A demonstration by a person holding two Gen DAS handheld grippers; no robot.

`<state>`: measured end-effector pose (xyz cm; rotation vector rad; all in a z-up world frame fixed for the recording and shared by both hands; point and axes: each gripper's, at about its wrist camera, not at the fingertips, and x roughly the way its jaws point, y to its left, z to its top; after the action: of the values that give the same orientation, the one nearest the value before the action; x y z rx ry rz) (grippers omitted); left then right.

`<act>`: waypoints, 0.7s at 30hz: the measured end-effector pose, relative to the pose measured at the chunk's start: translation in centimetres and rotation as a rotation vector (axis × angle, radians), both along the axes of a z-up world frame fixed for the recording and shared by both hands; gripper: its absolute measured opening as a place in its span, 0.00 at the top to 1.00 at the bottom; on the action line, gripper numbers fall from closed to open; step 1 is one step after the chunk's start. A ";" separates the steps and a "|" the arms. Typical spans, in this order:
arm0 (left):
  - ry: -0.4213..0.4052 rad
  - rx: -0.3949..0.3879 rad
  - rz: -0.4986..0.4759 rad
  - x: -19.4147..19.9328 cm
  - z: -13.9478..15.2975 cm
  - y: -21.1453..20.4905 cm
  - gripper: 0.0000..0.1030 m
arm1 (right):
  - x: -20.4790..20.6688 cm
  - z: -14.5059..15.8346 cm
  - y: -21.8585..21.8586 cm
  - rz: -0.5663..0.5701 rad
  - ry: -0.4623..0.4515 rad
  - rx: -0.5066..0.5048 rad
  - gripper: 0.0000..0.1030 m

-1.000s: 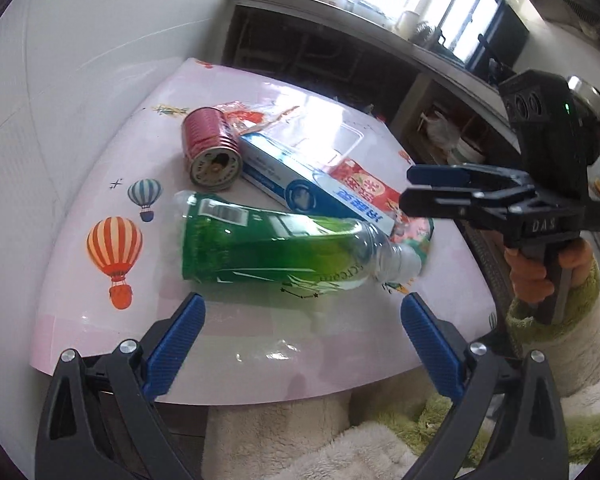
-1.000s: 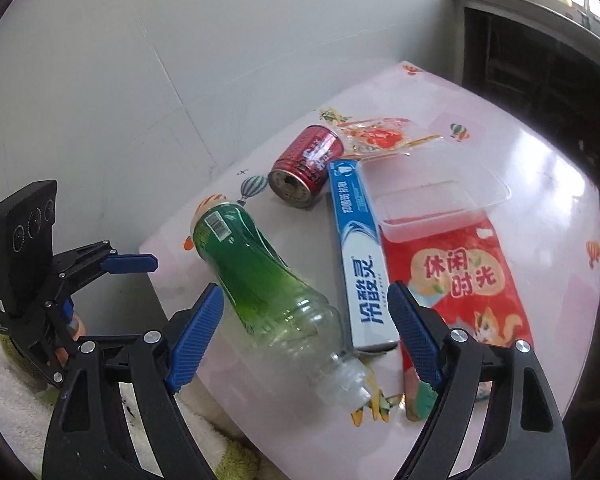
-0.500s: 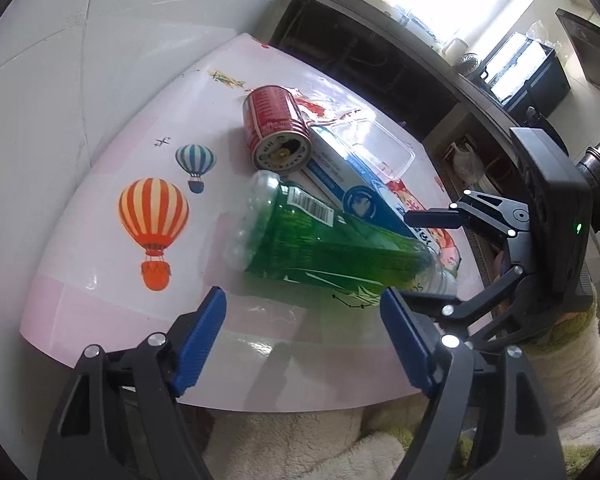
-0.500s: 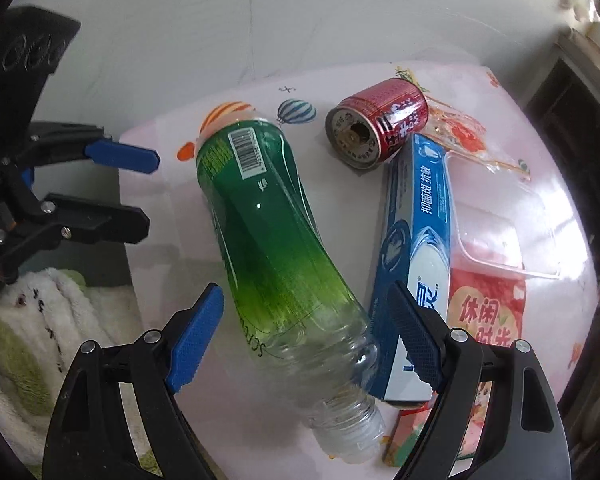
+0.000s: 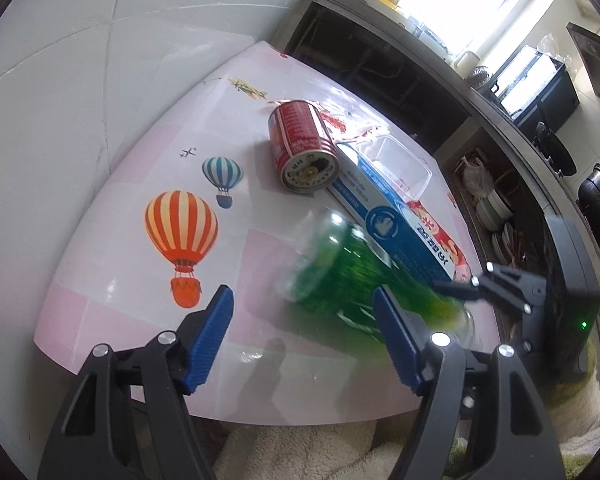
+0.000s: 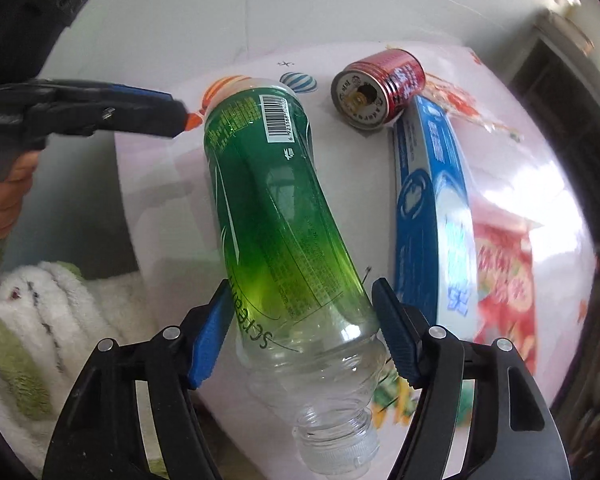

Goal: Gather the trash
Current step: 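Grasp the green Sprite bottle with the right tool and lift it, then grasp the blue toothpaste box with the left tool while right holds the bottle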

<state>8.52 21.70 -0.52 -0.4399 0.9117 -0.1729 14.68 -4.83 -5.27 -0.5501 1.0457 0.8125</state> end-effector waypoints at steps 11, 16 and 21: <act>-0.037 -0.055 -0.036 2.7 1.7 -1.2 0.32 | -2.0 4.4 -11.5 -0.284 0.192 0.429 0.37; 0.018 -0.077 -0.124 6.3 1.5 -5.6 0.28 | -2.6 6.9 -18.2 -0.516 0.101 0.580 0.37; 0.098 -0.001 -0.107 11.1 0.4 -11.2 0.25 | -2.2 6.2 -22.8 -0.814 -0.032 0.514 0.37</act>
<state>19.59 10.53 -0.10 -0.4041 1.0324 -0.2509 12.48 -27.63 0.90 0.3011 0.8739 0.3110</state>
